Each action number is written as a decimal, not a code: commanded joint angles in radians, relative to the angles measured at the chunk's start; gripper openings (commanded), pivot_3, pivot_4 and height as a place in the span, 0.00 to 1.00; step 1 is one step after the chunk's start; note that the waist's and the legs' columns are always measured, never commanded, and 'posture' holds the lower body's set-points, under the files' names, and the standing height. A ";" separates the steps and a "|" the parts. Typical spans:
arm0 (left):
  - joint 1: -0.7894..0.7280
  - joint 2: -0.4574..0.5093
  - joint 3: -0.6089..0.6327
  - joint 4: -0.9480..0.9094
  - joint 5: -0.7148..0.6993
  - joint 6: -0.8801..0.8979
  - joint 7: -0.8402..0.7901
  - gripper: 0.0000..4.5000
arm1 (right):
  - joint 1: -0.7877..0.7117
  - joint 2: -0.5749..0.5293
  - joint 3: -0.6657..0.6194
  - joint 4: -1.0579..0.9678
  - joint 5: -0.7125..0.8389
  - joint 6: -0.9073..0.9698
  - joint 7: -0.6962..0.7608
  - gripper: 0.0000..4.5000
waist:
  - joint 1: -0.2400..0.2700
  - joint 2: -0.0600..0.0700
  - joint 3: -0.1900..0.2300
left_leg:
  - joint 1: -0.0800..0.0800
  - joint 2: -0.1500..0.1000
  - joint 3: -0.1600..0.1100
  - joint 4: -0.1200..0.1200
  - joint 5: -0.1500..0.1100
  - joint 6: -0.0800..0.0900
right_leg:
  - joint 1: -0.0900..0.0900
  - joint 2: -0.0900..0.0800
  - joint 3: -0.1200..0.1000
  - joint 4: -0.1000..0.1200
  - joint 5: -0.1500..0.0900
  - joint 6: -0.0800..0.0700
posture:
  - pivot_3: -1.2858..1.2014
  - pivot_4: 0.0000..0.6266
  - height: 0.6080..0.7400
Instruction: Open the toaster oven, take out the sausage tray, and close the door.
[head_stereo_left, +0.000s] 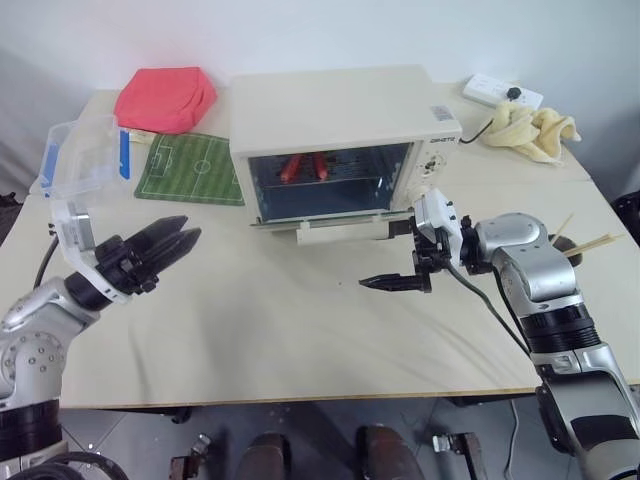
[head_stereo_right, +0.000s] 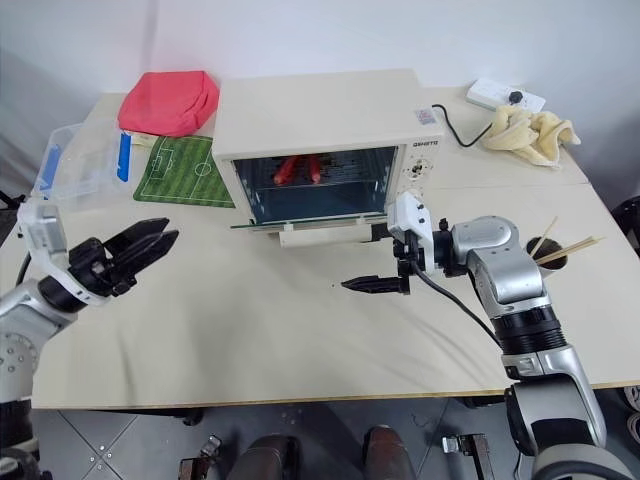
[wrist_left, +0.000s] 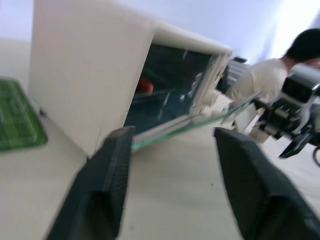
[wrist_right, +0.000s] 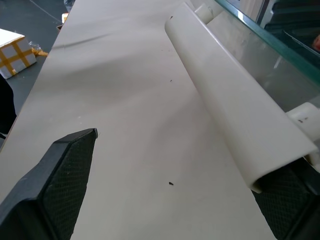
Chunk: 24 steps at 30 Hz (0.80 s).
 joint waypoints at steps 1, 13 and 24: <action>-0.073 0.023 -0.034 0.057 0.019 -0.001 -0.061 0.22 | -0.006 0.005 0.010 -0.041 0.007 -0.005 0.011 1.00 | -0.002 0.000 0.000 | 0.000 0.000 0.000 0.000 0.000 0.000 | 0.000 0.000 -0.001 0.000 0.000 0.000 | 0.52 0.24 1.00; -0.382 -0.019 -0.256 0.427 0.242 -0.097 -0.236 0.01 | 0.045 -0.014 0.005 -0.171 0.024 0.060 -0.036 1.00 | -0.005 0.000 0.000 | 0.000 -0.001 -0.001 0.002 0.000 0.000 | -0.001 -0.001 -0.007 0.004 0.000 0.000 | 0.52 0.24 1.00; -0.504 -0.077 -0.360 0.605 0.367 -0.127 -0.357 0.01 | 0.051 -0.037 0.016 -0.241 -0.018 0.096 -0.102 1.00 | -0.002 0.000 0.000 | -0.001 -0.001 -0.002 0.005 0.000 0.000 | -0.001 -0.001 -0.011 0.006 0.000 0.000 | 0.52 0.24 1.00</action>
